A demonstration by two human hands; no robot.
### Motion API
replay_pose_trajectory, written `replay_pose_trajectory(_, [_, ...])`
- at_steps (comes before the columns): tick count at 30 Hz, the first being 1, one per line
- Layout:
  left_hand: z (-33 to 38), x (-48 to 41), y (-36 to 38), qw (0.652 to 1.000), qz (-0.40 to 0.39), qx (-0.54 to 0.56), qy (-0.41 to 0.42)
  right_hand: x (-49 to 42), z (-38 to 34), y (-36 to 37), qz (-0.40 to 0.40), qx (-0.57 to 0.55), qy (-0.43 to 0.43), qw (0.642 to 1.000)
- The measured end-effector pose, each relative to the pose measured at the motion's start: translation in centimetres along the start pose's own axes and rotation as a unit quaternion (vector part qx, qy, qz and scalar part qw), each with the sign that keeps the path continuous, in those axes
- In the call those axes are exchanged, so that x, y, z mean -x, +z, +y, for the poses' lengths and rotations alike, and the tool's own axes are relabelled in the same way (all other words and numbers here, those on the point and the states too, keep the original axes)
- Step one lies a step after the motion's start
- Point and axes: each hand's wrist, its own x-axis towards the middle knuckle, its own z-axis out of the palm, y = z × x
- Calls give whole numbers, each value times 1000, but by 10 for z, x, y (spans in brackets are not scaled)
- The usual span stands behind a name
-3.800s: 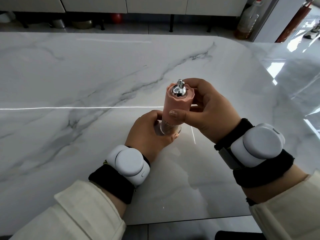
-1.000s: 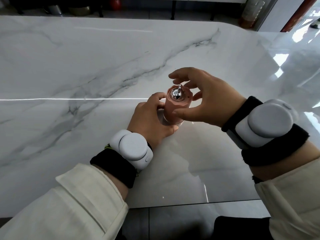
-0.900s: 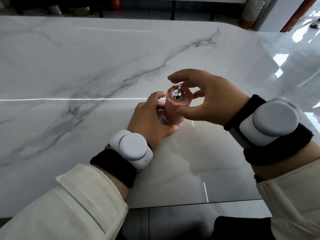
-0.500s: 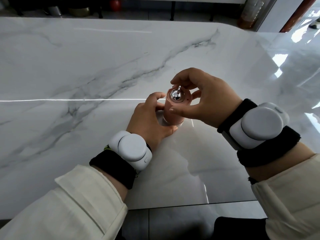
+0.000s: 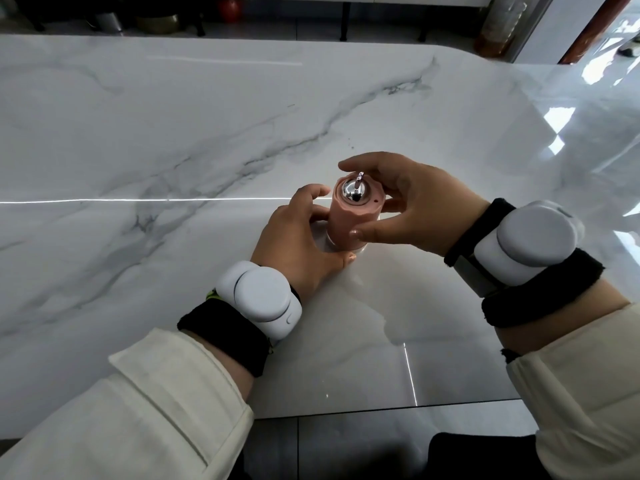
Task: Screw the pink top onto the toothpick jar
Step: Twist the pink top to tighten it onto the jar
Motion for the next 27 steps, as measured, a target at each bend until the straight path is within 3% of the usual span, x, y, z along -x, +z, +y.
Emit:
replay_pose_trajectory(21, [-1, 0, 2, 1000, 3, 11, -14, 1, 0, 18, 121, 7, 12, 993])
replay_pose_trajectory(27, [2, 1, 0, 1000, -2, 7, -24, 0, 8, 10, 39, -12, 17, 999])
